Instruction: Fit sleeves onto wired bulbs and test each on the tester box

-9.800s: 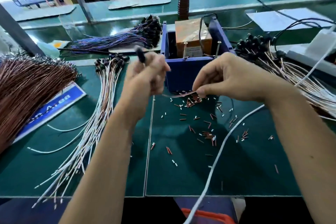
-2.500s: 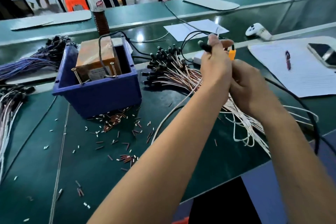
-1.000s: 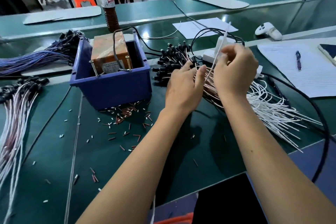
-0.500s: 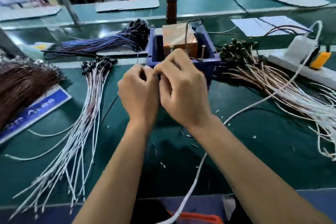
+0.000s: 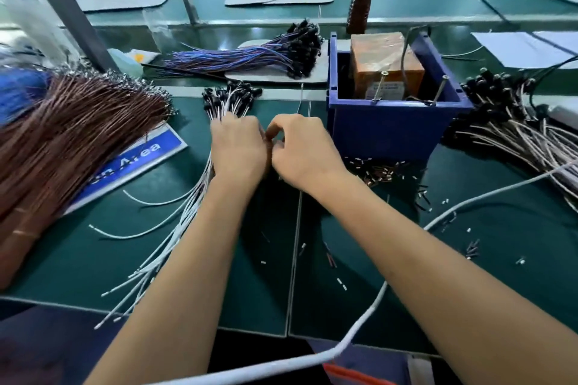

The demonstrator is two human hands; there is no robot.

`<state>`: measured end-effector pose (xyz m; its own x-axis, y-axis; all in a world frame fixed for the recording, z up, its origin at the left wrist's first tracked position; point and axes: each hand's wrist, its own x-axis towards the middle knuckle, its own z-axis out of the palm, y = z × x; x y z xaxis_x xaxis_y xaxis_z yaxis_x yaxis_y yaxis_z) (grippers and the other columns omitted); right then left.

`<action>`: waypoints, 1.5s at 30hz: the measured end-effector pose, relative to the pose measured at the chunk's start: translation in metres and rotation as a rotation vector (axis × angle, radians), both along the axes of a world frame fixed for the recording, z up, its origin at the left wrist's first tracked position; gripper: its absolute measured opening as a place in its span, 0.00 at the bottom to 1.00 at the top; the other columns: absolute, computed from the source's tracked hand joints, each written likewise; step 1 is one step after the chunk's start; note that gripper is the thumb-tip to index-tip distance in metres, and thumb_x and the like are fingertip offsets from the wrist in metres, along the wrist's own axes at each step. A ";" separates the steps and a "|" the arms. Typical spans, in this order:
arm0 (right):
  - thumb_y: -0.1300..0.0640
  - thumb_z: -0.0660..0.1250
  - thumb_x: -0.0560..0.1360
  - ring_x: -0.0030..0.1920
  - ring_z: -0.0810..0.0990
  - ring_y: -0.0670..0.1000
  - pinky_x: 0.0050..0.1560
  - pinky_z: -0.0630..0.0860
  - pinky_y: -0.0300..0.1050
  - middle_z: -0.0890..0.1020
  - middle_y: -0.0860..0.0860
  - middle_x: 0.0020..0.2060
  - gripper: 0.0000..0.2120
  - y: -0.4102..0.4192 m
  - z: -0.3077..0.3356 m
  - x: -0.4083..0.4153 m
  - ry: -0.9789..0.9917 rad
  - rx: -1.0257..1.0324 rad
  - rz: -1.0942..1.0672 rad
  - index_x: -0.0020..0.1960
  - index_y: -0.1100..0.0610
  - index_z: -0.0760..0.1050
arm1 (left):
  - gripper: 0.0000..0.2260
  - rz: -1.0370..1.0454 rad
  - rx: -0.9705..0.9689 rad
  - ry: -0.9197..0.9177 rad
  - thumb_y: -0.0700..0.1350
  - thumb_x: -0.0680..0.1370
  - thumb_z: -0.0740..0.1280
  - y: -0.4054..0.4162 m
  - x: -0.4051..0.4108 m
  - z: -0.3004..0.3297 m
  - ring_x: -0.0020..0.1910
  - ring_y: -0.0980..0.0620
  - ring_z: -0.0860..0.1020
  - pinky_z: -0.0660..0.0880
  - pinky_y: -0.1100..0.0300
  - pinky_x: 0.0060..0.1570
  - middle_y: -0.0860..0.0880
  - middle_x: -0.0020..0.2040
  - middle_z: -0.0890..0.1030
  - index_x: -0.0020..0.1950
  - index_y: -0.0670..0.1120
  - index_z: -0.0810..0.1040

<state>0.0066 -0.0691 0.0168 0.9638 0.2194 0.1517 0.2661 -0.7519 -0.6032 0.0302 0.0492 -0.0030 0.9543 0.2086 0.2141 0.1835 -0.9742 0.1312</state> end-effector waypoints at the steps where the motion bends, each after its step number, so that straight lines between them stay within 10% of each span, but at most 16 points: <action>1: 0.63 0.64 0.75 0.48 0.82 0.60 0.51 0.82 0.53 0.84 0.57 0.49 0.12 0.001 -0.002 0.002 0.013 0.014 -0.003 0.56 0.55 0.81 | 0.11 0.073 -0.048 -0.069 0.48 0.82 0.66 0.004 0.000 0.000 0.64 0.38 0.73 0.66 0.49 0.63 0.37 0.61 0.78 0.61 0.45 0.80; 8: 0.60 0.65 0.76 0.50 0.82 0.60 0.54 0.82 0.52 0.83 0.57 0.53 0.11 0.012 -0.016 0.000 0.097 0.051 0.026 0.56 0.55 0.81 | 0.16 0.267 -0.267 -0.099 0.40 0.79 0.71 0.023 0.003 -0.001 0.63 0.34 0.76 0.74 0.44 0.59 0.35 0.62 0.78 0.64 0.41 0.71; 21: 0.59 0.68 0.77 0.46 0.83 0.53 0.52 0.82 0.47 0.85 0.49 0.41 0.06 0.005 -0.014 0.003 0.100 0.191 -0.006 0.48 0.52 0.84 | 0.07 0.347 -0.588 -0.222 0.42 0.75 0.67 0.020 0.003 0.032 0.51 0.40 0.79 0.71 0.56 0.48 0.45 0.44 0.81 0.50 0.45 0.84; 26: 0.50 0.63 0.85 0.35 0.82 0.55 0.35 0.79 0.49 0.85 0.56 0.40 0.14 0.010 -0.006 0.002 0.387 0.640 -0.039 0.48 0.58 0.80 | 0.06 0.147 -1.117 -0.224 0.34 0.69 0.67 0.007 -0.024 0.043 0.27 0.50 0.79 0.72 0.60 0.32 0.47 0.32 0.83 0.35 0.44 0.74; 30: 0.47 0.60 0.86 0.28 0.79 0.50 0.26 0.73 0.37 0.81 0.53 0.31 0.19 0.008 0.002 0.000 0.615 0.926 -0.070 0.46 0.59 0.78 | 0.10 -0.088 -1.126 0.073 0.32 0.76 0.67 0.008 -0.047 0.042 0.24 0.52 0.75 0.69 0.67 0.24 0.40 0.34 0.79 0.36 0.42 0.75; 40: 0.55 0.60 0.86 0.31 0.77 0.50 0.36 0.76 0.47 0.86 0.54 0.36 0.18 0.004 -0.001 -0.001 0.398 0.624 -0.050 0.44 0.61 0.82 | 0.19 0.165 -0.986 -0.056 0.54 0.83 0.65 0.017 -0.009 0.038 0.37 0.47 0.76 0.78 0.51 0.44 0.42 0.41 0.84 0.43 0.39 0.80; 45: 0.53 0.61 0.86 0.42 0.84 0.62 0.47 0.82 0.64 0.86 0.58 0.40 0.19 0.004 0.000 0.000 0.228 0.452 -0.001 0.45 0.62 0.84 | 0.09 0.037 -1.257 0.197 0.42 0.81 0.69 0.009 0.004 0.040 0.25 0.56 0.76 0.73 0.66 0.27 0.48 0.34 0.80 0.42 0.43 0.83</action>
<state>0.0066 -0.0651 0.0165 0.9837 0.1793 0.0166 0.0887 -0.4025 -0.9111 0.0346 0.0583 0.0371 0.9364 0.1913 -0.2942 0.3298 -0.1931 0.9241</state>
